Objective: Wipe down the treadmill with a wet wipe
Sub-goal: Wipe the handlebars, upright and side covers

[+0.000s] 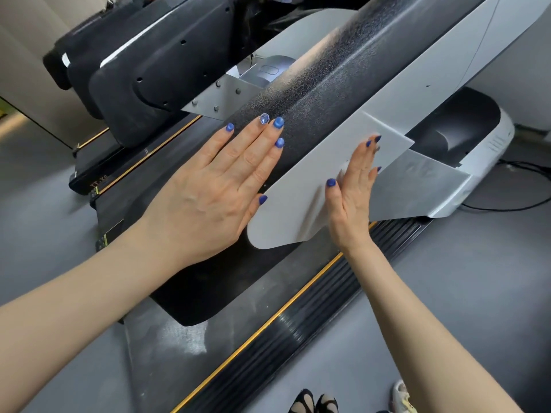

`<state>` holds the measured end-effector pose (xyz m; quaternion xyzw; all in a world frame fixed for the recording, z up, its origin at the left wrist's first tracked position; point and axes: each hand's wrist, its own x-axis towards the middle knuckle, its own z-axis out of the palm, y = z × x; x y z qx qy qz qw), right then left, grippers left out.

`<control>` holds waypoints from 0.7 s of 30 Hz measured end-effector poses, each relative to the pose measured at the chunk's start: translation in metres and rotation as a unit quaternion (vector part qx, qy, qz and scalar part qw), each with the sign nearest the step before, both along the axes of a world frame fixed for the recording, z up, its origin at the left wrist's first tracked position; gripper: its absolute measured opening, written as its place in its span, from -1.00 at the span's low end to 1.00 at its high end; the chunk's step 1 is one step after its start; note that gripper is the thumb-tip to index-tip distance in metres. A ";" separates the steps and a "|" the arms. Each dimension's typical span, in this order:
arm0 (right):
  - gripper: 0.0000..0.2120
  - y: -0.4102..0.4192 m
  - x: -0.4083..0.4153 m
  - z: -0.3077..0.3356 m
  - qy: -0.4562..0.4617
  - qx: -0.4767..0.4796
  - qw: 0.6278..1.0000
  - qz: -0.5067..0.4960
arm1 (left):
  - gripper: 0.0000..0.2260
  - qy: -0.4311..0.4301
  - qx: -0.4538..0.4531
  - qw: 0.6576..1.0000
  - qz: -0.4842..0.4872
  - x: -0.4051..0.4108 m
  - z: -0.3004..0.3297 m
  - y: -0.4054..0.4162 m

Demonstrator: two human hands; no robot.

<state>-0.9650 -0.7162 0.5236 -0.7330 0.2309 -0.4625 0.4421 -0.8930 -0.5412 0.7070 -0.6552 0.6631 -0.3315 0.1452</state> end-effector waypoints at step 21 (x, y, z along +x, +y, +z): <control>-0.34 0.003 -0.007 -0.079 0.056 -0.490 0.870 0.013 | -0.49 0.000 0.011 1.000 0.005 0.001 0.000 0.001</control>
